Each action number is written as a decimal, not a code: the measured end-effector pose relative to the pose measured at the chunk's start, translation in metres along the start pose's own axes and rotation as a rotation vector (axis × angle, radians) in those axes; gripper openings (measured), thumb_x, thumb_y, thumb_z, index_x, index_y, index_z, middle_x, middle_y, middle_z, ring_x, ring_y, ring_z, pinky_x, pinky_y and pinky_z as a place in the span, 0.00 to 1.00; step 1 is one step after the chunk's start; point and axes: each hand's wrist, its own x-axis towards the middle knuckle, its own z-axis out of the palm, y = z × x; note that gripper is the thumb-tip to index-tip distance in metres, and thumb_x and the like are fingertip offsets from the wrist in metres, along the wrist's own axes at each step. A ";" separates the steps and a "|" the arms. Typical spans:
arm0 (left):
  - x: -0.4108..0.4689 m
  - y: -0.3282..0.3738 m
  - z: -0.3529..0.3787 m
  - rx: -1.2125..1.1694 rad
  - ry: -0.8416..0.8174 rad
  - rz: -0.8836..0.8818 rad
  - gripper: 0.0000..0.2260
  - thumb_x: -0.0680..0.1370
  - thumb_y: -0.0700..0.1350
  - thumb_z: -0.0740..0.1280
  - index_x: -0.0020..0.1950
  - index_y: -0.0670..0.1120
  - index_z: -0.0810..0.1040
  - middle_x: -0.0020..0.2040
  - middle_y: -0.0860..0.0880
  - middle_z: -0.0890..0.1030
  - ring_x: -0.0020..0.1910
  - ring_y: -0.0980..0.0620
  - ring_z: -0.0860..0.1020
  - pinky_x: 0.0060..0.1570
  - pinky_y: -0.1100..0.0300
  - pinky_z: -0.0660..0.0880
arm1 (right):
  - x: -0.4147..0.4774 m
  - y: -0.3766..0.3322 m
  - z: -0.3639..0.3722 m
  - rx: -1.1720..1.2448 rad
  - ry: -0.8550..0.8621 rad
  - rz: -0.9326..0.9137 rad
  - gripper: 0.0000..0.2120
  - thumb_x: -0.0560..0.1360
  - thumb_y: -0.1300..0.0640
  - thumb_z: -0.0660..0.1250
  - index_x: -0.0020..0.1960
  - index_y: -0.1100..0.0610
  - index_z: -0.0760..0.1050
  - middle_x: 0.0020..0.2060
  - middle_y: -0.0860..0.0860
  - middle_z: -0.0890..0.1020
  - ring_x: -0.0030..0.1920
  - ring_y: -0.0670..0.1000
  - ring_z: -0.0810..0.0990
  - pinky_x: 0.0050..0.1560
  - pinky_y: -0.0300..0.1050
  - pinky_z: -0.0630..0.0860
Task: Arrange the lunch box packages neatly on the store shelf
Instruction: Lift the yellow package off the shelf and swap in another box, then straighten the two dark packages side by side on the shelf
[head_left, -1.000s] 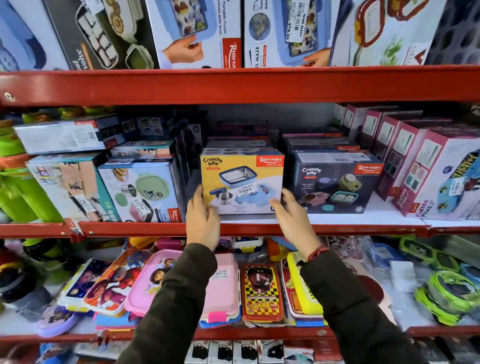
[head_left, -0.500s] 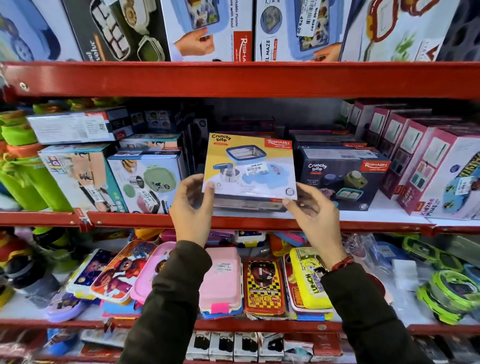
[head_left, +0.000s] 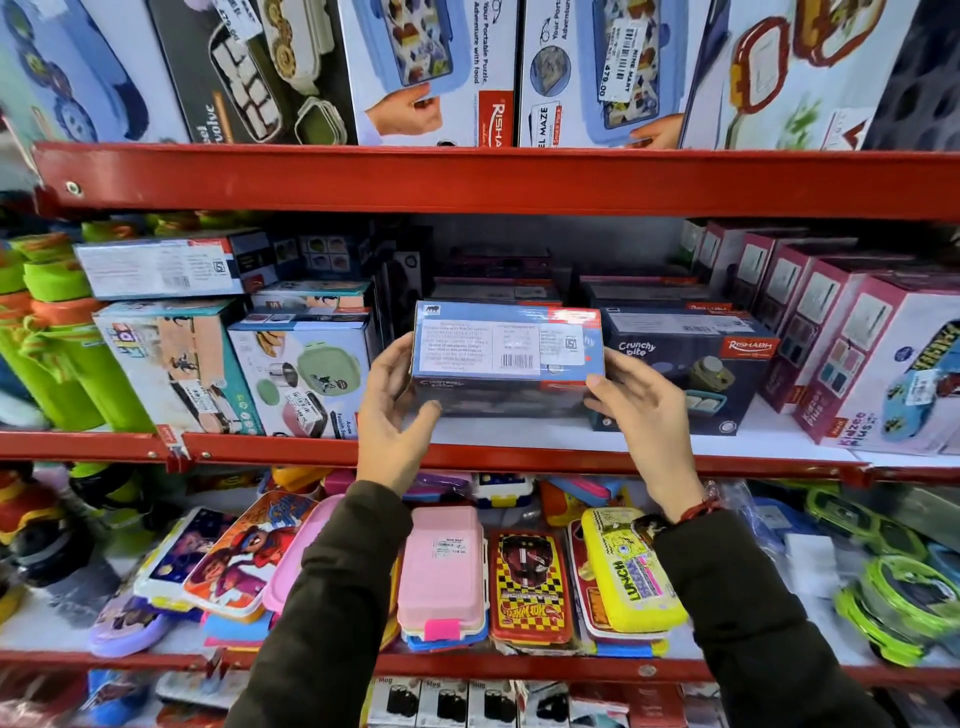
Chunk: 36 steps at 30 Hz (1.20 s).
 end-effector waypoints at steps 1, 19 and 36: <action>0.002 -0.004 -0.001 0.017 -0.012 -0.002 0.28 0.77 0.35 0.67 0.75 0.54 0.69 0.75 0.45 0.76 0.76 0.48 0.73 0.77 0.43 0.69 | 0.001 0.001 -0.001 -0.011 -0.015 0.005 0.20 0.77 0.63 0.70 0.66 0.48 0.78 0.59 0.48 0.86 0.61 0.47 0.84 0.60 0.46 0.81; 0.034 -0.025 0.020 0.118 0.134 -0.201 0.23 0.85 0.48 0.62 0.80 0.51 0.65 0.78 0.51 0.71 0.77 0.56 0.67 0.70 0.71 0.63 | 0.022 0.018 0.049 -0.123 -0.019 0.249 0.25 0.82 0.59 0.59 0.79 0.48 0.63 0.62 0.37 0.76 0.66 0.43 0.75 0.75 0.52 0.67; 0.040 -0.032 0.023 -0.169 0.085 -0.391 0.46 0.69 0.80 0.56 0.81 0.56 0.63 0.79 0.52 0.72 0.78 0.52 0.68 0.82 0.47 0.59 | 0.021 0.024 0.059 0.092 0.031 0.290 0.33 0.76 0.51 0.54 0.81 0.50 0.58 0.79 0.49 0.65 0.79 0.49 0.63 0.79 0.49 0.59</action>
